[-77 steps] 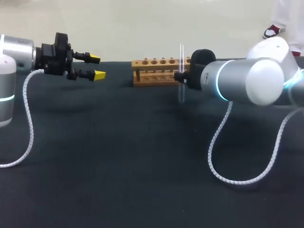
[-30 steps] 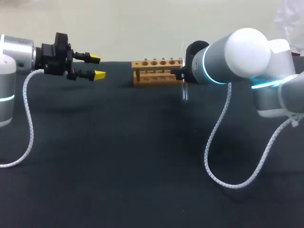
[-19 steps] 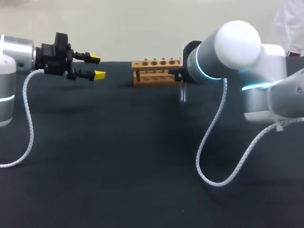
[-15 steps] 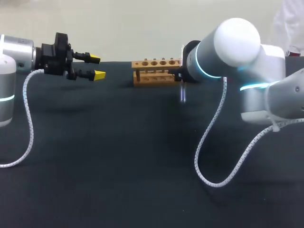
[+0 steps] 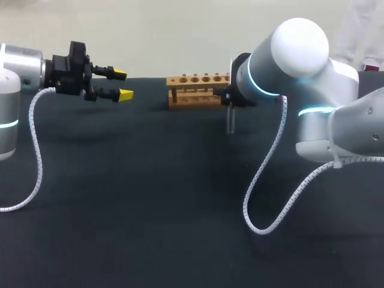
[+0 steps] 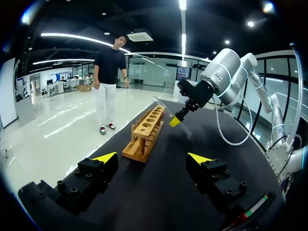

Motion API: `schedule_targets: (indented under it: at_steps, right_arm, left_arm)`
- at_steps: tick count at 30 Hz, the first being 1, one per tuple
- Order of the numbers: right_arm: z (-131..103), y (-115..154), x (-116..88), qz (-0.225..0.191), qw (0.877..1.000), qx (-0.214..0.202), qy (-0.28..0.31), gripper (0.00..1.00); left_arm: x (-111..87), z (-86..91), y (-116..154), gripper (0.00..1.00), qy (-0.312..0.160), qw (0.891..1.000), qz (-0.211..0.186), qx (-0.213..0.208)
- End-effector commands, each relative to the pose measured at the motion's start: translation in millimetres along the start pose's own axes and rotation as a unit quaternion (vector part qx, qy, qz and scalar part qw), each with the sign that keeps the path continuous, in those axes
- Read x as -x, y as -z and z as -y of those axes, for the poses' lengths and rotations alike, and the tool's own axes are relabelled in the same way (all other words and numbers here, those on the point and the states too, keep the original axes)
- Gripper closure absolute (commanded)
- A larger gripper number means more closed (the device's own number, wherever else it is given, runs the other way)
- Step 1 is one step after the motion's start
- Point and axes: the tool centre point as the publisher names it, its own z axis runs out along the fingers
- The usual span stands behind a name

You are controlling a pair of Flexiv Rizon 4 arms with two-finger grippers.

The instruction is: Grasp the test tube, adjust it, and insert it.

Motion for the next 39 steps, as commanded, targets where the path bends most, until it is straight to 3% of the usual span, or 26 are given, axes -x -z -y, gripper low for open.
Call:
schedule_targets:
  at_steps: [1,8,21,39]
  right_arm:
    - [-1,2,3,0.003,1.000,-0.003,-0.003,1.00]
    - [-4,19,5,0.028,0.999,-0.012,-0.023,1.00]
    - [-7,58,24,0.122,0.991,0.003,-0.051,1.00]
    - [-5,114,31,0.172,0.984,0.021,-0.051,1.00]
  left_arm:
    - [-1.1,0.3,0,0.00,-0.001,1.000,0.002,0.000]
    - [-1.1,0.3,0,0.00,-0.001,1.000,0.002,0.000]
    - [-1.1,0.3,0,0.00,-0.001,1.000,0.002,0.000]
    - [-1.1,0.3,0,0.00,-0.001,1.000,0.002,0.000]
